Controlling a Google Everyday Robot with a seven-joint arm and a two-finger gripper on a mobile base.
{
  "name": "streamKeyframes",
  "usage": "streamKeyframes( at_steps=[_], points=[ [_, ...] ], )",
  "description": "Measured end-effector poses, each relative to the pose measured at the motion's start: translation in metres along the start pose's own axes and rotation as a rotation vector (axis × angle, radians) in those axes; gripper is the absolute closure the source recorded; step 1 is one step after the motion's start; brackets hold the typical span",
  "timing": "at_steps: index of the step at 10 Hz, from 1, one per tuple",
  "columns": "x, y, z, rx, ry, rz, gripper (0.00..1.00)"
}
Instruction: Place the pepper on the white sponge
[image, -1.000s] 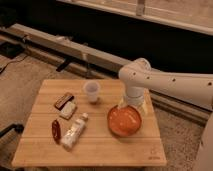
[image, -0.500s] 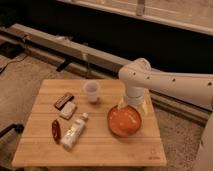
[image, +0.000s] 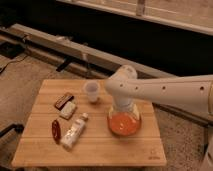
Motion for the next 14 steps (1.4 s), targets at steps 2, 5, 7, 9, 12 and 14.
streamKeyframes(
  at_steps=[2,5,7,9,12,14],
  points=[
    [-0.040,-0.040,0.004,-0.005,0.017,-0.114,0.20],
    [-0.087,-0.104,0.011,-0.021,0.044,-0.286,0.20],
    [-0.096,-0.153,0.014,-0.029,0.061,-0.403,0.20],
    [-0.101,-0.183,0.016,-0.031,0.084,-0.507,0.20],
    [-0.119,-0.236,0.015,-0.024,0.113,-0.655,0.20],
    [-0.131,-0.258,0.020,-0.021,0.120,-0.729,0.20]
  ],
)
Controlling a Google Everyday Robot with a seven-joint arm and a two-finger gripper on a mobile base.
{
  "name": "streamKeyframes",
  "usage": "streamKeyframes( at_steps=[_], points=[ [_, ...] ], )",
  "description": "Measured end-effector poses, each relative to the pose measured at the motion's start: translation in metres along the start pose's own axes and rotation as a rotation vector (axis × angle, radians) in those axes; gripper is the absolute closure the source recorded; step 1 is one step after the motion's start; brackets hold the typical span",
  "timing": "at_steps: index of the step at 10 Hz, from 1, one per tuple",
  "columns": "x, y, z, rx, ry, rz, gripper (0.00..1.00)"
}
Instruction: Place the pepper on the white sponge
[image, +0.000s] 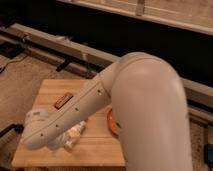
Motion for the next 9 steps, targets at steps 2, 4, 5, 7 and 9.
streamKeyframes(
  at_steps=[2,4,5,7,9],
  points=[
    [0.018,-0.030,0.009,0.008,0.006,-0.098,0.20],
    [0.036,-0.041,0.012,0.015,0.009,-0.119,0.20],
    [0.048,-0.045,0.013,0.021,0.011,-0.119,0.20],
    [0.069,-0.040,0.012,0.035,0.016,-0.102,0.20],
    [0.093,-0.028,0.015,0.050,0.010,-0.069,0.20]
  ],
)
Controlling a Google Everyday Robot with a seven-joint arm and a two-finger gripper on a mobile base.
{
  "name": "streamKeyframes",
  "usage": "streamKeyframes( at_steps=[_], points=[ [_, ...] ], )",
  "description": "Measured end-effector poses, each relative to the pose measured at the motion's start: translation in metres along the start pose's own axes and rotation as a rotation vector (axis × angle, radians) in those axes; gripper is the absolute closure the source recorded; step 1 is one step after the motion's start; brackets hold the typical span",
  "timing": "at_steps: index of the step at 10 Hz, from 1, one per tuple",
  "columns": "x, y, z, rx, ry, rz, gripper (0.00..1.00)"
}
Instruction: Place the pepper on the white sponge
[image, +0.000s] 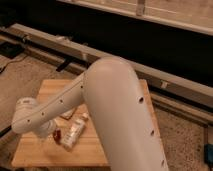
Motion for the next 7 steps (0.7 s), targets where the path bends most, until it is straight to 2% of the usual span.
streamKeyframes(
  at_steps=[2,5,7],
  points=[
    [0.010,-0.001,0.014,0.005,-0.016,0.006,0.20],
    [0.013,-0.011,0.049,0.018,-0.032,-0.008,0.20],
    [0.020,-0.014,0.059,0.026,-0.040,-0.010,0.20]
  ],
)
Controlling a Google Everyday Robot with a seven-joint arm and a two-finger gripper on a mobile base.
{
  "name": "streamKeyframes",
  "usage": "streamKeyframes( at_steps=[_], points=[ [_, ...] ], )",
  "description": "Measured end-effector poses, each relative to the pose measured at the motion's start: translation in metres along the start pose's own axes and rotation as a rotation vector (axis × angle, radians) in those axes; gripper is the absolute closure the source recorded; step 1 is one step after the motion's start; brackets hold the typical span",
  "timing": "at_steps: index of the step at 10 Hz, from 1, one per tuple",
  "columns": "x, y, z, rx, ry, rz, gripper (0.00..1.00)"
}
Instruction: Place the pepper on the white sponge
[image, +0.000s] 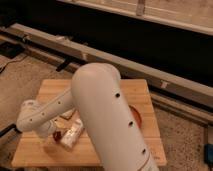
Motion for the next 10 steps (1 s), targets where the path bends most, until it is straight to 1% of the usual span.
streamKeyframes(
  at_steps=[2,3,4,8,9,10],
  points=[
    [0.008,0.000,0.002,0.010,-0.002,0.002,0.20],
    [0.012,0.000,0.001,0.016,0.000,0.003,0.22],
    [0.017,0.000,0.001,0.023,0.001,0.003,0.29],
    [0.029,0.000,0.001,0.047,-0.007,-0.004,0.69],
    [0.031,0.000,0.003,0.050,-0.012,-0.005,0.77],
    [0.031,-0.001,0.003,0.053,-0.014,-0.009,0.80]
  ],
)
